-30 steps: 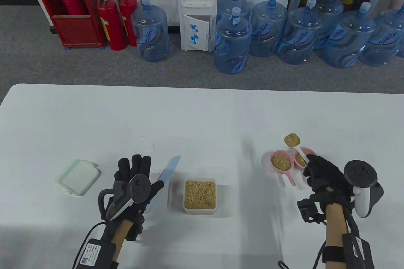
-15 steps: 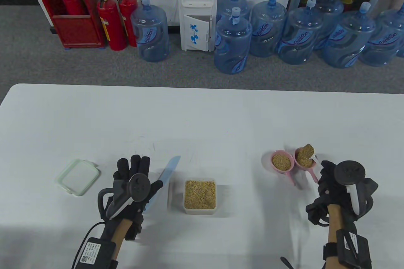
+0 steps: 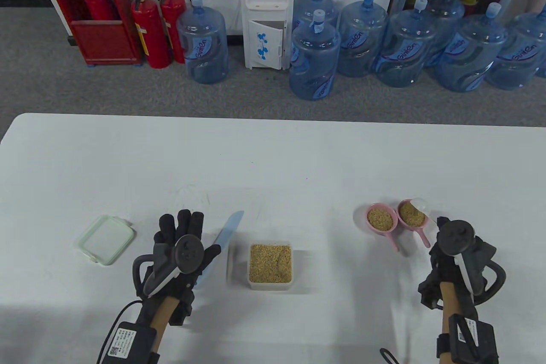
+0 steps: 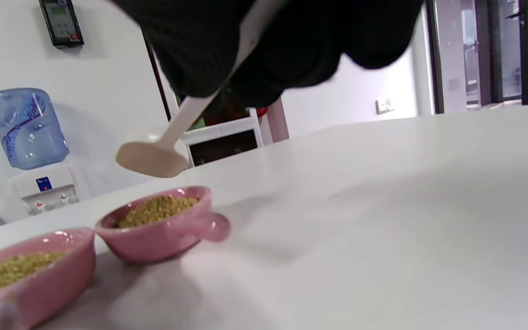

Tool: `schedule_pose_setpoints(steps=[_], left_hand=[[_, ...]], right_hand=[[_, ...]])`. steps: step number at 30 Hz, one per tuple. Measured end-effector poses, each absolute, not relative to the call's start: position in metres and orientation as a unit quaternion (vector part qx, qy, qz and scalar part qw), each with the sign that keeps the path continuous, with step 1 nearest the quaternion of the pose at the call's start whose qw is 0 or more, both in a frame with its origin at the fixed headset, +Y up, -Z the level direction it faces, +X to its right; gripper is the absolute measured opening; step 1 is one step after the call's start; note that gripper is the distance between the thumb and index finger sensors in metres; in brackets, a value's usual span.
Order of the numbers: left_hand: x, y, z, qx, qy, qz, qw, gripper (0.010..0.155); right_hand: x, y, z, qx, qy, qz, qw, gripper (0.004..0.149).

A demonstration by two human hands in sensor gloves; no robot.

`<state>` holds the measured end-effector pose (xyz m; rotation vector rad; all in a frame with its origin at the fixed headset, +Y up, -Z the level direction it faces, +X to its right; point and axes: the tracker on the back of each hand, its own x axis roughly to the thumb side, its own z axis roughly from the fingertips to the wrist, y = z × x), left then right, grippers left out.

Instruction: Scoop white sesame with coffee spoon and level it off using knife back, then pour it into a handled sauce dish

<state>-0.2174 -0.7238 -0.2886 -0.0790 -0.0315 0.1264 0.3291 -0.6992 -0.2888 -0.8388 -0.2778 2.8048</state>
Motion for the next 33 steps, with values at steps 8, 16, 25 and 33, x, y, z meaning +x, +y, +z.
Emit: schedule_pose_setpoints(steps=[8, 16, 25, 33], left_hand=[[-0.216, -0.725, -0.289, -0.038, -0.022, 0.066, 0.997, 0.085], [-0.215, -0.727, -0.289, -0.040, -0.025, 0.068, 0.997, 0.085], [-0.216, -0.728, -0.289, -0.035, -0.027, 0.075, 0.996, 0.085], [-0.215, -0.729, -0.289, -0.037, -0.030, 0.078, 0.996, 0.085]], right_hand=[[0.310, -0.677, -0.275, -0.186, -0.149, 0.953, 0.185, 0.043], [0.251, -0.688, -0.268, -0.051, -0.085, 0.967, 0.236, 0.045], [0.209, -0.734, -0.276, -0.047, -0.006, 0.983, 0.179, 0.043], [0.191, -0.748, -0.269, -0.051, -0.032, 0.998, 0.011, 0.042]])
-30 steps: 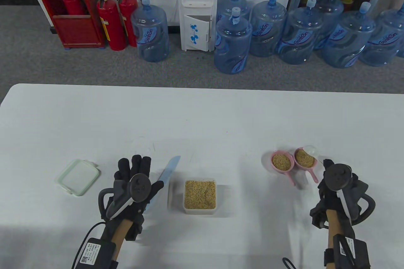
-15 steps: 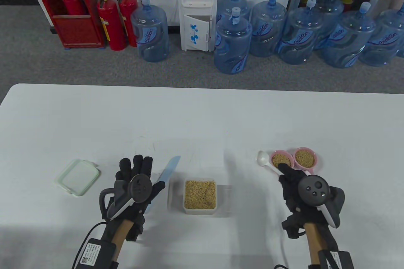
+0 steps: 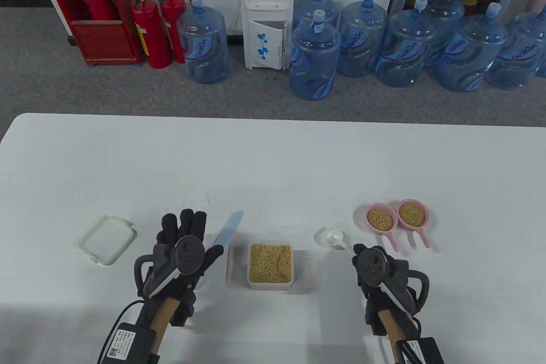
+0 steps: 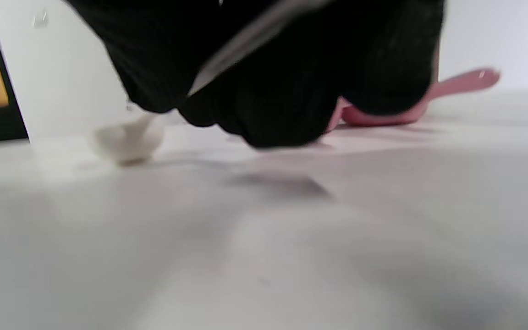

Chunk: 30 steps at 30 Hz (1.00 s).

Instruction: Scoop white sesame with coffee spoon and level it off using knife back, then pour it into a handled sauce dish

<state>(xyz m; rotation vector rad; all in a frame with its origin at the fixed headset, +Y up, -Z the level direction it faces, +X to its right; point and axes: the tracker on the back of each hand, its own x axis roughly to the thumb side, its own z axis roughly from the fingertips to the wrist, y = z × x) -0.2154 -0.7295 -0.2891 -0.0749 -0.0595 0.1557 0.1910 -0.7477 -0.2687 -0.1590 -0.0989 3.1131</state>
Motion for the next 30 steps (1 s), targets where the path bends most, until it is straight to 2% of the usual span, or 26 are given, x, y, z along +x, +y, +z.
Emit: schedule_pose_setpoints(steps=[6, 18, 21, 23, 26, 30], left_hand=[[-0.215, -0.730, -0.289, -0.038, -0.030, 0.080, 0.996, 0.085], [-0.215, -0.731, -0.289, -0.043, -0.030, 0.084, 0.995, 0.085], [-0.214, -0.731, -0.288, -0.041, -0.034, 0.085, 0.995, 0.085], [-0.212, -0.730, -0.287, -0.038, -0.037, 0.085, 0.995, 0.085], [-0.210, -0.727, -0.286, -0.031, -0.042, 0.086, 0.995, 0.085], [-0.208, -0.725, -0.284, -0.022, -0.046, 0.080, 0.996, 0.085]], right_hand=[[0.176, -0.751, -0.269, -0.050, -0.022, 0.997, -0.049, 0.041], [0.171, -0.753, -0.270, -0.049, -0.015, 0.997, -0.058, 0.039], [0.172, -0.751, -0.270, -0.042, -0.001, 0.997, -0.062, 0.048], [0.172, -0.746, -0.267, -0.039, 0.002, 0.997, -0.065, 0.060], [0.169, -0.726, -0.262, -0.027, -0.006, 0.999, -0.034, 0.076], [0.162, -0.691, -0.252, 0.000, -0.059, 0.997, 0.048, 0.078]])
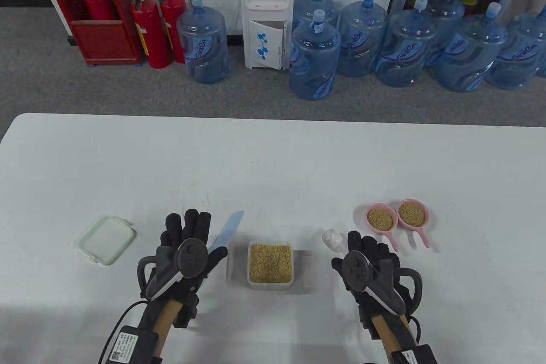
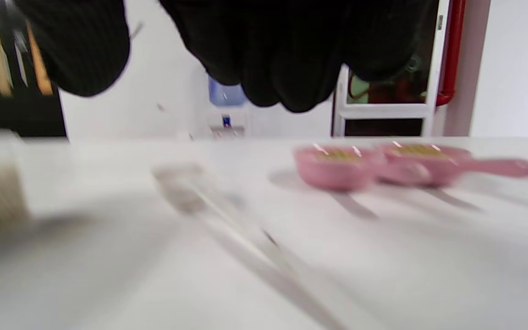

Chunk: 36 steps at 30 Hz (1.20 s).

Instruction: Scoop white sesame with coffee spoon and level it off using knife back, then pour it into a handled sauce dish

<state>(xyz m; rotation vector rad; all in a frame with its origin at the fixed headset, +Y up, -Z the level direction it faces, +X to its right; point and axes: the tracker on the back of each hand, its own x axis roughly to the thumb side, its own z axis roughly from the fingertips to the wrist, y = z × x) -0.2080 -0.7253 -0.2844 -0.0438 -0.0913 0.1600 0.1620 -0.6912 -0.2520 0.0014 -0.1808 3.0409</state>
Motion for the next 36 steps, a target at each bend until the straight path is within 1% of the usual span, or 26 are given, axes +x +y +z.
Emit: schedule_pose_setpoints(steps=[1, 3, 5, 7, 10, 13, 14, 20, 30, 34, 36], left_hand=[[-0.208, -0.725, -0.284, -0.020, -0.046, 0.079, 0.996, 0.085], [-0.207, -0.724, -0.283, -0.013, -0.047, 0.077, 0.996, 0.085], [-0.208, -0.722, -0.282, -0.004, -0.048, 0.070, 0.996, 0.084], [-0.208, -0.720, -0.281, 0.008, -0.050, 0.067, 0.997, 0.084], [-0.208, -0.718, -0.280, 0.016, -0.049, 0.062, 0.997, 0.084], [-0.209, -0.718, -0.280, 0.024, -0.047, 0.054, 0.997, 0.084], [-0.209, -0.718, -0.280, 0.024, -0.047, 0.052, 0.997, 0.084], [-0.210, -0.719, -0.280, 0.023, -0.043, 0.049, 0.998, 0.084], [-0.214, -0.723, -0.283, -0.002, -0.032, 0.051, 0.998, 0.086], [-0.229, -0.719, -0.290, -0.006, -0.006, 0.053, 0.999, 0.087], [-0.246, -0.716, -0.299, -0.013, 0.017, 0.049, 0.999, 0.089]], right_hand=[[0.160, -0.678, -0.248, 0.012, -0.085, 0.993, 0.085, 0.078], [0.158, -0.665, -0.243, 0.024, -0.115, 0.985, 0.130, 0.077], [0.158, -0.647, -0.234, 0.033, -0.169, 0.967, 0.189, 0.076], [0.161, -0.639, -0.226, 0.031, -0.213, 0.953, 0.213, 0.077], [0.168, -0.640, -0.219, 0.021, -0.270, 0.936, 0.224, 0.078], [0.177, -0.655, -0.218, 0.012, -0.314, 0.930, 0.191, 0.080], [0.179, -0.659, -0.219, 0.009, -0.314, 0.932, 0.178, 0.081], [0.191, -0.688, -0.234, -0.019, -0.222, 0.969, 0.104, 0.084], [0.194, -0.700, -0.243, -0.030, -0.183, 0.979, 0.085, 0.084], [0.193, -0.702, -0.244, -0.027, -0.172, 0.981, 0.081, 0.084], [0.193, -0.703, -0.245, -0.025, -0.172, 0.981, 0.084, 0.084]])
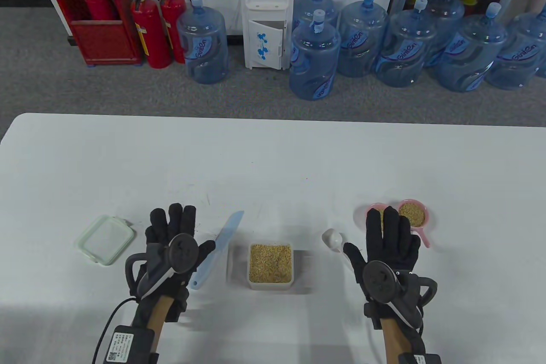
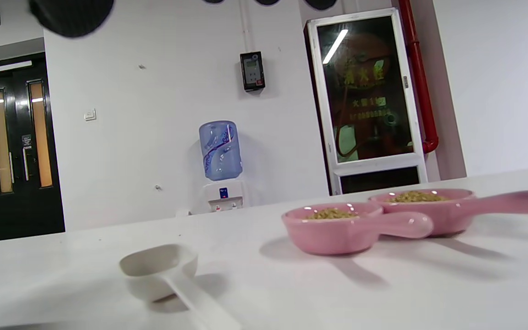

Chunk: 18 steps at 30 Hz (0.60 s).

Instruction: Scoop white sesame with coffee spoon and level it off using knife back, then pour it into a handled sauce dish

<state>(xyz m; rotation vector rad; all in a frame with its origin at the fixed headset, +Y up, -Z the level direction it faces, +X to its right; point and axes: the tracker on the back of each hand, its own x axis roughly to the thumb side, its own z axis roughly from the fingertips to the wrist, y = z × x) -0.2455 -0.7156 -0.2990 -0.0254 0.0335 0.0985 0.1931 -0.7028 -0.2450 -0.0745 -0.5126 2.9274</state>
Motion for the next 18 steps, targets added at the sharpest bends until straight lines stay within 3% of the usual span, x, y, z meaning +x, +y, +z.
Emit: schedule_pose_setpoints(steps=[7, 12, 15, 18], left_hand=[[-0.339, -0.721, -0.332, -0.108, 0.146, -0.028, 0.983, 0.101], [-0.393, -0.748, -0.339, -0.208, 0.223, -0.002, 0.952, 0.112], [-0.400, -0.765, -0.342, -0.262, 0.217, -0.015, 0.940, 0.115], [-0.399, -0.766, -0.348, -0.245, 0.198, -0.045, 0.948, 0.114]], right_hand=[[0.197, -0.703, -0.247, -0.028, -0.167, 0.980, 0.099, 0.084], [0.201, -0.704, -0.250, -0.033, -0.157, 0.980, 0.114, 0.085], [0.202, -0.705, -0.251, -0.035, -0.157, 0.980, 0.119, 0.085], [0.203, -0.705, -0.251, -0.036, -0.157, 0.979, 0.125, 0.085]])
